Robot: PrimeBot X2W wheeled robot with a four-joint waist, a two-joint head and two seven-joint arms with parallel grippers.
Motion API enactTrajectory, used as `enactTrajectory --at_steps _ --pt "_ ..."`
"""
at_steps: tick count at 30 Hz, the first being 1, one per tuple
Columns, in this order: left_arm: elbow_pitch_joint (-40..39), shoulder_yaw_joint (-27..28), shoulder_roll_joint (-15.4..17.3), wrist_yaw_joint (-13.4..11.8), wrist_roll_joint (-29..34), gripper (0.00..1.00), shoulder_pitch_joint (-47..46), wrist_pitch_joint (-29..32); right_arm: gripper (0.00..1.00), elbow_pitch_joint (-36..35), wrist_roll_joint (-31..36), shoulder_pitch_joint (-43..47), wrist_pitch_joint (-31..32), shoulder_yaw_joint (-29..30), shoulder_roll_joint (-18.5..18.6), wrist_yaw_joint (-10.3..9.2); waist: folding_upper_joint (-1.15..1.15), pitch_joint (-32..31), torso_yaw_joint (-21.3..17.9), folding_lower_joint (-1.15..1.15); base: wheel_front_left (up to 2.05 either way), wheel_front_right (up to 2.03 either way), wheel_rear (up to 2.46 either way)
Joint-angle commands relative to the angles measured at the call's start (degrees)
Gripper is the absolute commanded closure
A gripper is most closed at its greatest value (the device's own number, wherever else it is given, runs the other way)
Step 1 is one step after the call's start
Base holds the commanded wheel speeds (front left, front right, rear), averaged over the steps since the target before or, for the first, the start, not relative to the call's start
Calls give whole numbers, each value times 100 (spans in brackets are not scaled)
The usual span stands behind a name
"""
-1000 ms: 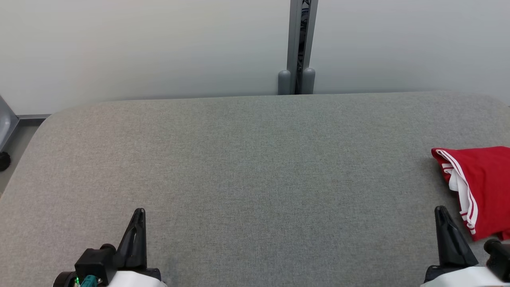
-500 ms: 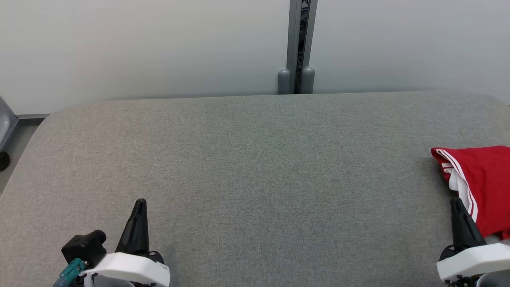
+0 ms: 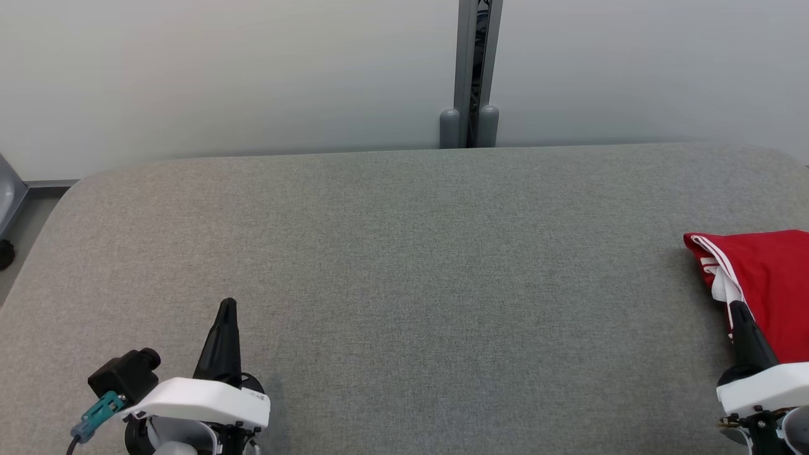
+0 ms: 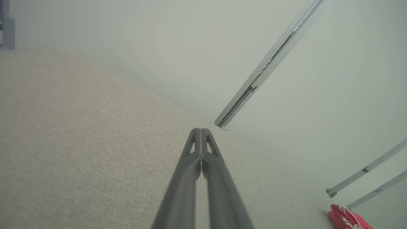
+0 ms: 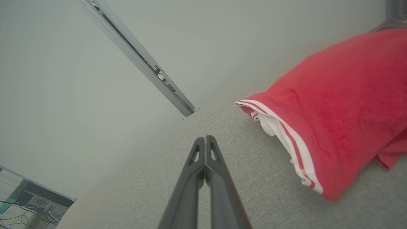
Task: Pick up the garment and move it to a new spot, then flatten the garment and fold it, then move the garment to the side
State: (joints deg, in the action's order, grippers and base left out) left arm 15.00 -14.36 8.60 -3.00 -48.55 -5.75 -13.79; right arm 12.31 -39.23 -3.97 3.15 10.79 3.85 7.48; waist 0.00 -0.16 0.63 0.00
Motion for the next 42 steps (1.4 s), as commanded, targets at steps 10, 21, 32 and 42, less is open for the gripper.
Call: enactTrajectory --at_steps 10,21,32,42 --pt "149 22 -53 194 -827 100 -424 11 100 274 -810 -444 319 241 124 1 0 9 -6 0 0 0 0" --pt "368 19 -149 366 -1632 100 -668 21 100 614 -1610 -751 628 449 184 2 0 19 -14 0 0 0 0" --pt "553 15 -236 510 -2297 100 -872 28 100 894 -2272 -1003 882 613 235 2 0 29 -21 0 0 0 0" --pt "705 12 -301 624 -2856 100 -1030 36 100 1128 -2826 -1210 1088 742 279 2 0 38 -28 0 0 0 0"
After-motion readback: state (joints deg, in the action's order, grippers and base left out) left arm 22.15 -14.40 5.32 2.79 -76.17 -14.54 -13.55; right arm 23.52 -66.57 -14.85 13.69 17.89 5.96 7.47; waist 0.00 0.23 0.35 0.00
